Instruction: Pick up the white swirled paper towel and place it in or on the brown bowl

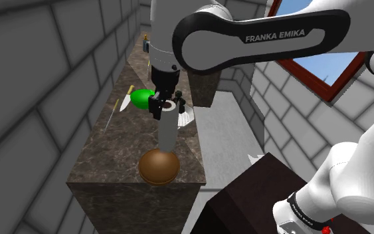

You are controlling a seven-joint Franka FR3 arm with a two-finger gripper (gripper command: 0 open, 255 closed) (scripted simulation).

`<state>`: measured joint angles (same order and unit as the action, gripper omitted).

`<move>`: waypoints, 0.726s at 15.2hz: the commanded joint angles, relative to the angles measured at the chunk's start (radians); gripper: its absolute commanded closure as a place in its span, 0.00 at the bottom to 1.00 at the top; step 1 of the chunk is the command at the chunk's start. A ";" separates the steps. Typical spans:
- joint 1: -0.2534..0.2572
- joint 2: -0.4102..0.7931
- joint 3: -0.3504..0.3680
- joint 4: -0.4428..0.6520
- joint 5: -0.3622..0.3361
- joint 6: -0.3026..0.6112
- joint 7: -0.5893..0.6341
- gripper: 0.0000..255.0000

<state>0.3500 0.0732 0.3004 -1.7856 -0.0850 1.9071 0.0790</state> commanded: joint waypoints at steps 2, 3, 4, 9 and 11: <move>0.000 0.007 -0.001 -0.035 -0.003 0.041 0.003 1.00; 0.000 0.009 -0.001 -0.046 -0.004 0.054 0.005 1.00; 0.000 0.011 -0.001 -0.056 -0.006 0.067 0.006 1.00; 0.000 0.026 -0.002 -0.106 -0.013 0.131 0.014 1.00; 0.000 0.033 -0.002 -0.125 -0.017 0.156 0.017 1.00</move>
<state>0.3506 0.1034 0.2988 -1.8998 -0.1002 2.0494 0.0949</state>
